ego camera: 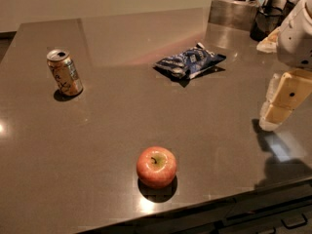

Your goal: Move blue chip bag near orange can

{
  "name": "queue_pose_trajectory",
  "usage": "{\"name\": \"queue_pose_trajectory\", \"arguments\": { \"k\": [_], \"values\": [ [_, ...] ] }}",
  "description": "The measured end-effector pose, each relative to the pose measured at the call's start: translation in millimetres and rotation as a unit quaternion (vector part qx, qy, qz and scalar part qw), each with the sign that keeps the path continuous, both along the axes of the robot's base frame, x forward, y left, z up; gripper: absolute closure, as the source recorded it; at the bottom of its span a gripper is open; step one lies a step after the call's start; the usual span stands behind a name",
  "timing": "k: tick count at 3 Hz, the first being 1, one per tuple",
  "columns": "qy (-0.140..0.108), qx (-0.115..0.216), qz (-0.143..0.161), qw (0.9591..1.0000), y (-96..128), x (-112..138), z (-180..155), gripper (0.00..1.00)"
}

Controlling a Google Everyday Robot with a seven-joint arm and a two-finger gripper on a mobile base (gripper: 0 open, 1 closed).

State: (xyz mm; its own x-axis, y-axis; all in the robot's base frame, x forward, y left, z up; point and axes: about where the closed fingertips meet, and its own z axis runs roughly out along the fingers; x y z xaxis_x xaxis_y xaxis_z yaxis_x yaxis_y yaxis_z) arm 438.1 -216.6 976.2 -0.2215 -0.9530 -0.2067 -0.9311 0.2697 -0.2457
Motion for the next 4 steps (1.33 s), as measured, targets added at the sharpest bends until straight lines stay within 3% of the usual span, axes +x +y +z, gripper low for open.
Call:
{"name": "queue_pose_trajectory", "arguments": {
  "k": [1,2,3,4],
  "values": [
    [0.000,0.000,0.000,1.0000,0.0,0.1,0.0,0.00],
    [0.000,0.033,0.011,0.9994,10.5,28.0,-10.3,0.00],
    [-0.012,0.093,0.004,0.9956,44.9,92.1,-28.7,0.00],
    [-0.027,0.131,-0.015,0.9909,66.8,130.7,-36.1,0.00]
  ]
}}
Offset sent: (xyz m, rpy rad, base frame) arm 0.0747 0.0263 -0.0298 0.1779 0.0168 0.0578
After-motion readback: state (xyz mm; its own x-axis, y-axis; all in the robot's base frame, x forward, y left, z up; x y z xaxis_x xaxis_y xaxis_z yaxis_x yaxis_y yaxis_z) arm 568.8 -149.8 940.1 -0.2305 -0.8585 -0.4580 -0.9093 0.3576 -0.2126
